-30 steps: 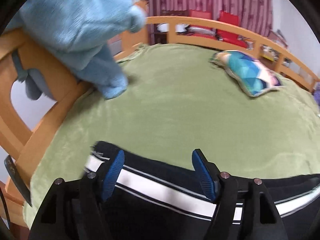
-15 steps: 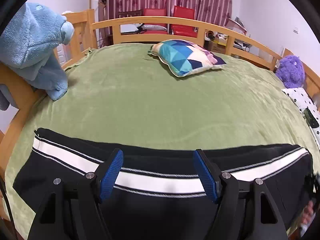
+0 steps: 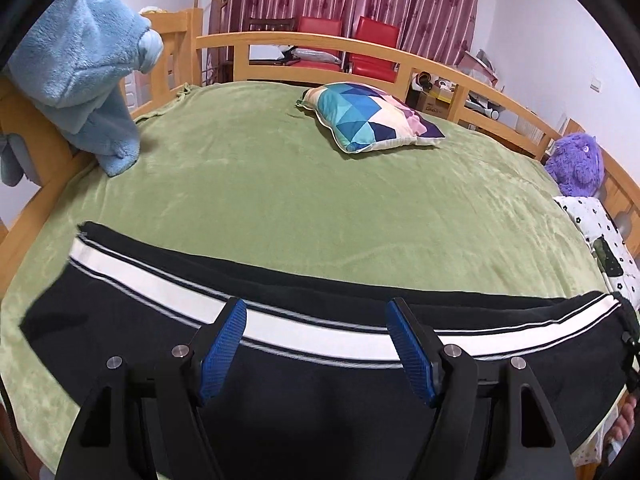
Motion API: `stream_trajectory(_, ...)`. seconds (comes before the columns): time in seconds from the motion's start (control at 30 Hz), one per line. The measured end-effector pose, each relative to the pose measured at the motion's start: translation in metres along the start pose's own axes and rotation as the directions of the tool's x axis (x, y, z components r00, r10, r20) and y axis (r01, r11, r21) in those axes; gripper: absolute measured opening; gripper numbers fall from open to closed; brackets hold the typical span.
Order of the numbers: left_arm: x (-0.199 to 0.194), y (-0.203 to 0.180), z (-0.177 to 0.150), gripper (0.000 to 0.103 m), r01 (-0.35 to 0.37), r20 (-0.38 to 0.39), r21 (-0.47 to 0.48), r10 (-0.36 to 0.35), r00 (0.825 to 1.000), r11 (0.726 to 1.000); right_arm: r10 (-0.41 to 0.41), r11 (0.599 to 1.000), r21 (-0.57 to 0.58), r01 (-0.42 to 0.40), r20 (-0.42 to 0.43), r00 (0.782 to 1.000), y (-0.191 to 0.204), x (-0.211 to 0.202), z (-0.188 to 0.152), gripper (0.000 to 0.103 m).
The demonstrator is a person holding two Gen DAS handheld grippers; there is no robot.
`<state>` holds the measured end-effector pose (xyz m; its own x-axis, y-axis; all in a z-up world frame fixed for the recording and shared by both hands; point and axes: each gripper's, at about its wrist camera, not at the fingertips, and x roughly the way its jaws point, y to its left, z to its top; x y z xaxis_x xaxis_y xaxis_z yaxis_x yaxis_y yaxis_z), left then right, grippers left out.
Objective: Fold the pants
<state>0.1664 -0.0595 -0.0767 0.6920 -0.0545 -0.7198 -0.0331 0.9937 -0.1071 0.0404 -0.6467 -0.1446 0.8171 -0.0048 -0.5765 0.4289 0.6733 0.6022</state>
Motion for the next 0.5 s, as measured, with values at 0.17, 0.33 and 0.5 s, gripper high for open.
stream_trajectory(0.17, -0.025, 0.017, -0.007, 0.071, -0.036, 0.019, 0.031, 0.036, 0.999, 0.999, -0.188, 0.982, -0.035, 0.186, -0.095, 0.977, -0.034, 0.033, -0.006, 0.05)
stream_trajectory(0.33, -0.032, 0.051, -0.015, 0.071, -0.074, 0.011, -0.002, 0.074, 0.997, 0.997, -0.287, 0.957, -0.075, 0.281, -0.088, 0.954, -0.045, 0.027, -0.033, 0.069)
stream_trajectory(0.5, -0.022, 0.089, -0.018, 0.071, -0.096, -0.028, -0.037, 0.095, 0.995, 0.995, -0.363, 0.919, -0.176, 0.353, -0.03, 0.931, -0.016, -0.01, -0.043, 0.069)
